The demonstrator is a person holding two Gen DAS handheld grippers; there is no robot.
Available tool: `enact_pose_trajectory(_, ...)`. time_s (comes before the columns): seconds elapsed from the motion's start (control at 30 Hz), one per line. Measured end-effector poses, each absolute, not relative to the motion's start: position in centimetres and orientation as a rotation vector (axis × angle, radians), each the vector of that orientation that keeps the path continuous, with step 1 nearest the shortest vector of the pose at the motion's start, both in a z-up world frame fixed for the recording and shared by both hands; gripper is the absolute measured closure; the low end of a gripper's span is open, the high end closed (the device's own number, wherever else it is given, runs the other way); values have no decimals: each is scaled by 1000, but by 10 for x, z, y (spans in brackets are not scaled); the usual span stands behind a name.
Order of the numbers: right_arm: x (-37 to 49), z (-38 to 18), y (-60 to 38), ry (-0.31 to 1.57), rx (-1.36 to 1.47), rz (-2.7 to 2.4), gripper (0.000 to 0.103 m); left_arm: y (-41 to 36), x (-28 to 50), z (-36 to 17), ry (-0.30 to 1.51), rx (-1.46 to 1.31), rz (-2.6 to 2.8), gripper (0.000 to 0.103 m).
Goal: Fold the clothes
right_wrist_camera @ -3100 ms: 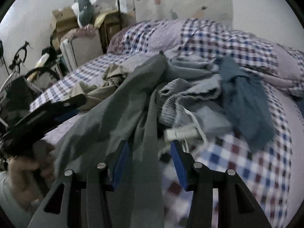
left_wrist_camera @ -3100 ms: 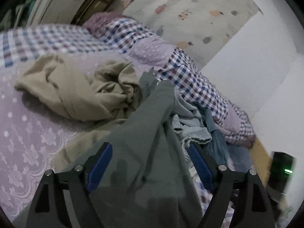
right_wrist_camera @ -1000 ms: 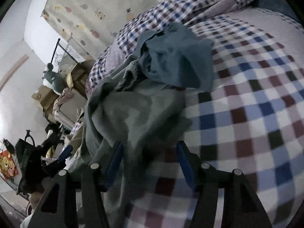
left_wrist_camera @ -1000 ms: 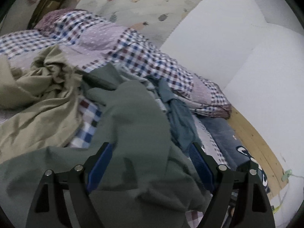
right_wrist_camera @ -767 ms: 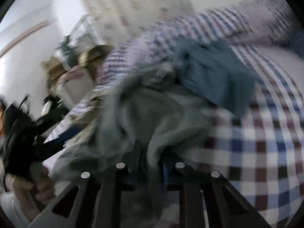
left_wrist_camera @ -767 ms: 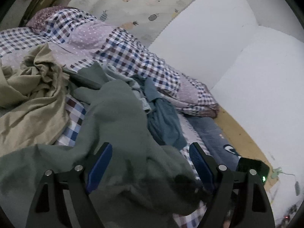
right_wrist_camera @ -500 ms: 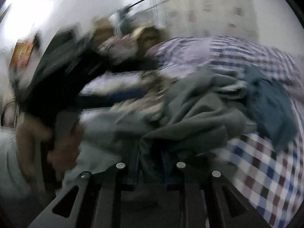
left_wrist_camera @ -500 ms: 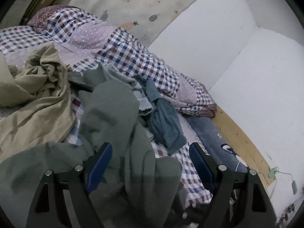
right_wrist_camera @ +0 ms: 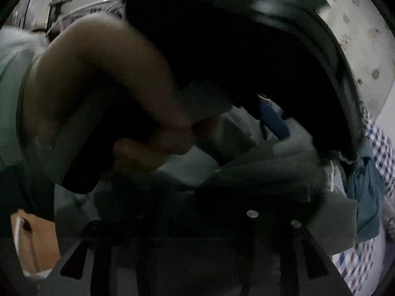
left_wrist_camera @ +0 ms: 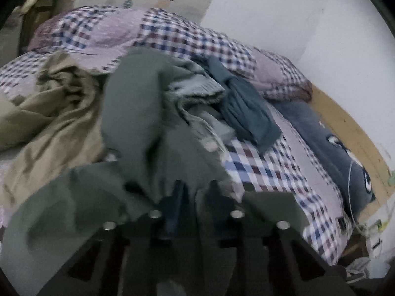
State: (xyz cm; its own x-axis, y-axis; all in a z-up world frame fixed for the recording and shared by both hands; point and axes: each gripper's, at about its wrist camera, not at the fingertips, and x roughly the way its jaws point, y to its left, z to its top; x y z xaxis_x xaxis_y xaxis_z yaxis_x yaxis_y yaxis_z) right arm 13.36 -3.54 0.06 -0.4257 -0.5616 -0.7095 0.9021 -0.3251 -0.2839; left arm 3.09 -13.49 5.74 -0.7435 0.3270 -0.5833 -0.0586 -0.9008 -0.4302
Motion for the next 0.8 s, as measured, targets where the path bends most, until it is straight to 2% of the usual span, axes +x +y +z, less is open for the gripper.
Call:
enact_pose_trajectory(0.03,133,0,-34,824,619,-1892,57,-138,33,60,-591,-984,2694,103)
enact_pose_trajectory(0.2,126,8,-24,750,640,-1879,56,-145,43,71,-623,-870,2666,103)
enact_pose_trajectory(0.3,114,26,-8,623,655,-1869,56,-149,49,77,-641,-803,2647,103)
enact_pose_trajectory(0.33,111,33,-5,579,655,-1873,56,-150,51,79,-647,-780,2640,95)
enact_pose_trajectory(0.37,108,39,-1,535,654,-1879,56,-151,53,82,-653,-758,2634,74)
enact_pose_trajectory(0.4,105,46,3,491,654,-1884,54,-153,55,84,-658,-736,2627,59)
enact_pose_trajectory(0.43,102,51,5,460,651,-1893,52,-154,57,86,-664,-714,2620,32)
enact_pose_trajectory(0.47,98,57,8,430,649,-1904,50,-146,57,89,-631,-693,2607,20)
enact_pose_trajectory(0.53,106,62,8,421,642,-1915,44,-126,55,91,-531,-708,2588,20)
enact_pose_trajectory(0.7,138,33,-36,663,653,-1802,43,-103,45,77,-372,-870,2598,20)
enact_pose_trajectory(0.73,144,26,-42,714,654,-1784,42,-100,45,74,-353,-896,2595,21)
enact_pose_trajectory(0.8,156,15,-51,789,652,-1744,43,-97,43,71,-347,-921,2582,30)
